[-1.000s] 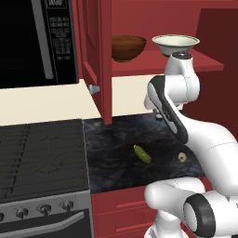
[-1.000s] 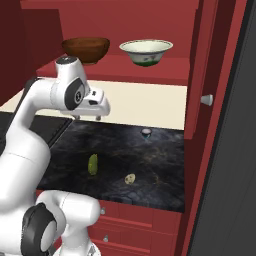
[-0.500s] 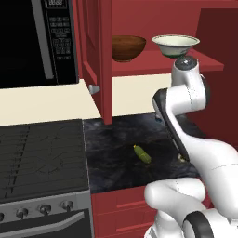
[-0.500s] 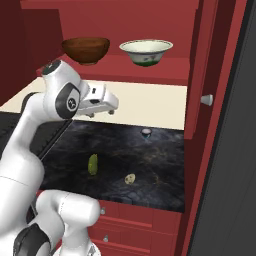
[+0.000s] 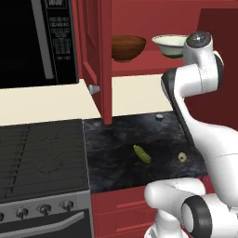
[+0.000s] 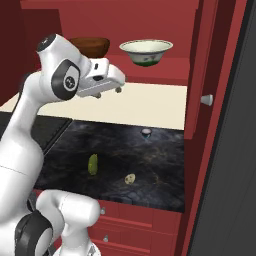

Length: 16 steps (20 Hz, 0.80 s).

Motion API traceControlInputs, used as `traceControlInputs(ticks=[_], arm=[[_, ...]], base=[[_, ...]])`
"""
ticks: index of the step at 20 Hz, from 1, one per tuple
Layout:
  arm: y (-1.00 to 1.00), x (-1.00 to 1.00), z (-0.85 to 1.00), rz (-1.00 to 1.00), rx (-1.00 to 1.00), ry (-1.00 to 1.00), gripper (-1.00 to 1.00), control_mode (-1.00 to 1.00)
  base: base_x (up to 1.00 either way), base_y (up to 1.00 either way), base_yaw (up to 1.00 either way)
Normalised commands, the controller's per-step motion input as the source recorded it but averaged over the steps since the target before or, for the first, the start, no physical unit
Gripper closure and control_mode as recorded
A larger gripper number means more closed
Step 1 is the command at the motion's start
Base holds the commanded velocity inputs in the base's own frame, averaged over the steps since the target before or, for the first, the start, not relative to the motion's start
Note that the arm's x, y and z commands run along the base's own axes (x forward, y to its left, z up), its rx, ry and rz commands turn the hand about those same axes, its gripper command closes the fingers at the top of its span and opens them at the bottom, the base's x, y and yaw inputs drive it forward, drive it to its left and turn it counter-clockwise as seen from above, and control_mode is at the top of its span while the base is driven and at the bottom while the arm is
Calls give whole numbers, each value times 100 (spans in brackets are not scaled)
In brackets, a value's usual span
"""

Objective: Pick both bowls and place them on the counter. Then place the egg in one bowl and place the cucumber in the other bowl.

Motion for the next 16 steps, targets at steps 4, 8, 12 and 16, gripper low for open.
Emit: traceControlInputs(ticks=[4, 8, 12, 16], arm=[[-11, 18, 67, 0, 0, 1, -100, -100], [-7, 40, 45, 5, 0, 1, -100, -100], [-2, 55, 7, 9, -2, 0, -100, -100], [-1, 39, 0, 14, -2, -12, -100, -100]], base=[[0, 0, 0], [0, 0, 0], [0, 0, 0], [0, 0, 0]])
